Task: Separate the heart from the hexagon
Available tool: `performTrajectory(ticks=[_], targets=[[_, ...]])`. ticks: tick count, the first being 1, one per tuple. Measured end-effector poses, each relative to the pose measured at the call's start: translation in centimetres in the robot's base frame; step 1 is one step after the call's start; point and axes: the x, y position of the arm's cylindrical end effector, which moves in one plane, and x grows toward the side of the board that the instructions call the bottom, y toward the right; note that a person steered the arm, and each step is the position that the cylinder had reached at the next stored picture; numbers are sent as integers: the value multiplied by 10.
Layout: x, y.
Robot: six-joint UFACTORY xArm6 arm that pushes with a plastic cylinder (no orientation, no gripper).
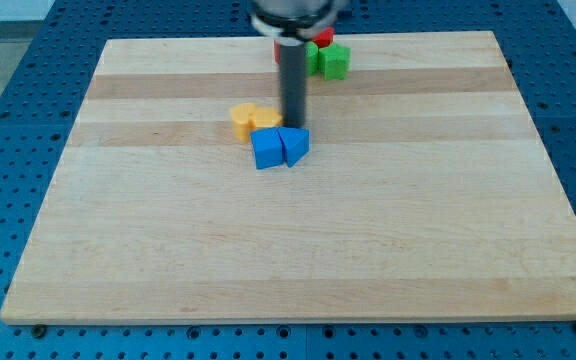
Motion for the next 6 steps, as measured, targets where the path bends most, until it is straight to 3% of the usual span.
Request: performTrajectory(ticks=[2,3,5,6], targets=[[0,-90],[0,-77],[-15,-136],[6,-135]])
